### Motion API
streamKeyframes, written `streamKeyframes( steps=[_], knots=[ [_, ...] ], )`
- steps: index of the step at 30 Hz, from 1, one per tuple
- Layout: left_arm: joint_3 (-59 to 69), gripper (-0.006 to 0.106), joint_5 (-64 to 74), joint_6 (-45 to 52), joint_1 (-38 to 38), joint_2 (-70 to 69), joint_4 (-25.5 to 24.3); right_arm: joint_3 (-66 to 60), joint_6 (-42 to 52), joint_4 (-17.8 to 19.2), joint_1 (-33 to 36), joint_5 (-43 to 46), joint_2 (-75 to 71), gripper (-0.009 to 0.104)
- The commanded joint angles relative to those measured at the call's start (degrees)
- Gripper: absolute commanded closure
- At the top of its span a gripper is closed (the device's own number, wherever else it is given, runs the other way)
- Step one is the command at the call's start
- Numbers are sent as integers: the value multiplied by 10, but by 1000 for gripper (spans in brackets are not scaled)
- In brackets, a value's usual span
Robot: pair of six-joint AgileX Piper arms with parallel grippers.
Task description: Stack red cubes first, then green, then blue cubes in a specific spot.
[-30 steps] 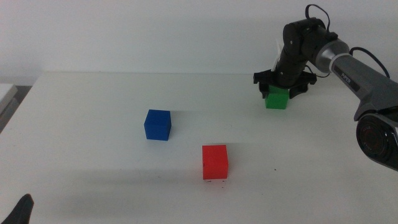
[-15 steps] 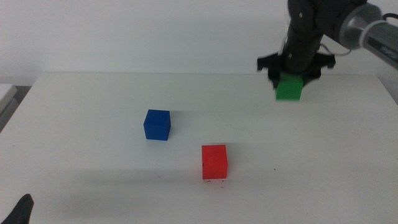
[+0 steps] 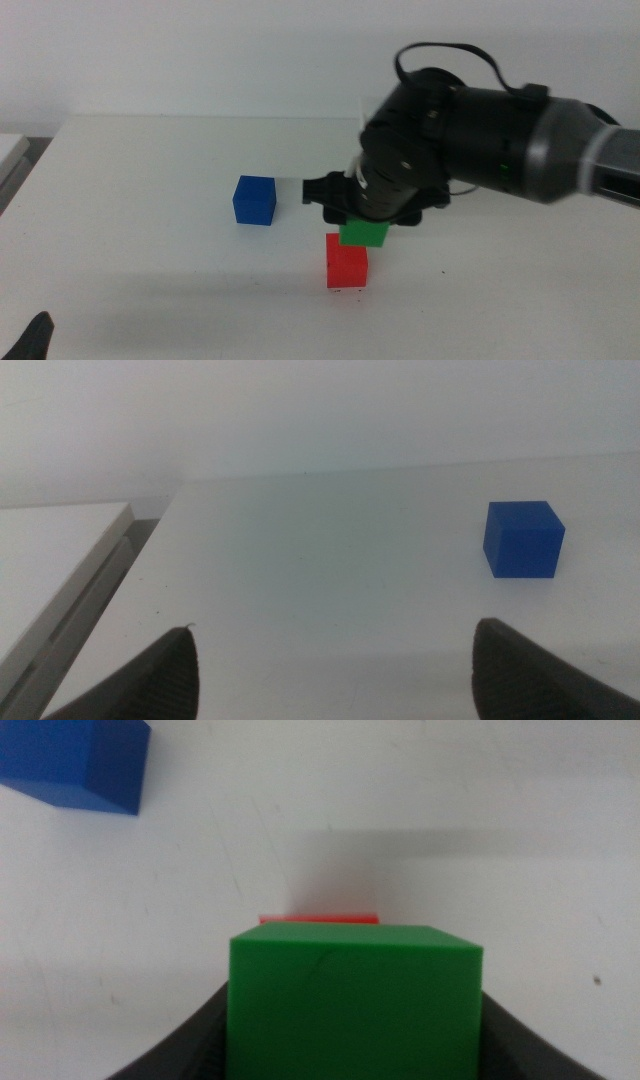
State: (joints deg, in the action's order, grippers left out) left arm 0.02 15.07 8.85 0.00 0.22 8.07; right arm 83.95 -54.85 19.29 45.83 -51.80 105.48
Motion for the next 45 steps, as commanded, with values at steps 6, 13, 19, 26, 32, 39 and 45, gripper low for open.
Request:
streamKeyframes(
  steps=[6,13,19,26,32,39,45],
  knots=[
    [0,7,-7,0,0,-2,-1,104,28,-4,10,-72,83,96],
    [0,7,-7,0,0,-2,-1,109,39,-14,11,-73,113,96],
    [0,7,-7,0,0,-2,-1,109,39,-14,11,-70,114,96],
    [0,7,-7,0,0,-2,-1,109,42,2,10,-68,114,8],
    [0,7,-7,0,0,-2,4,97,69,29,24,-85,24,4],
    [0,7,-7,0,0,-2,4,-144,223,38,97,27,-331,4],
    [0,7,-7,0,0,-2,4,-272,359,-39,107,49,-534,4]
  ],
)
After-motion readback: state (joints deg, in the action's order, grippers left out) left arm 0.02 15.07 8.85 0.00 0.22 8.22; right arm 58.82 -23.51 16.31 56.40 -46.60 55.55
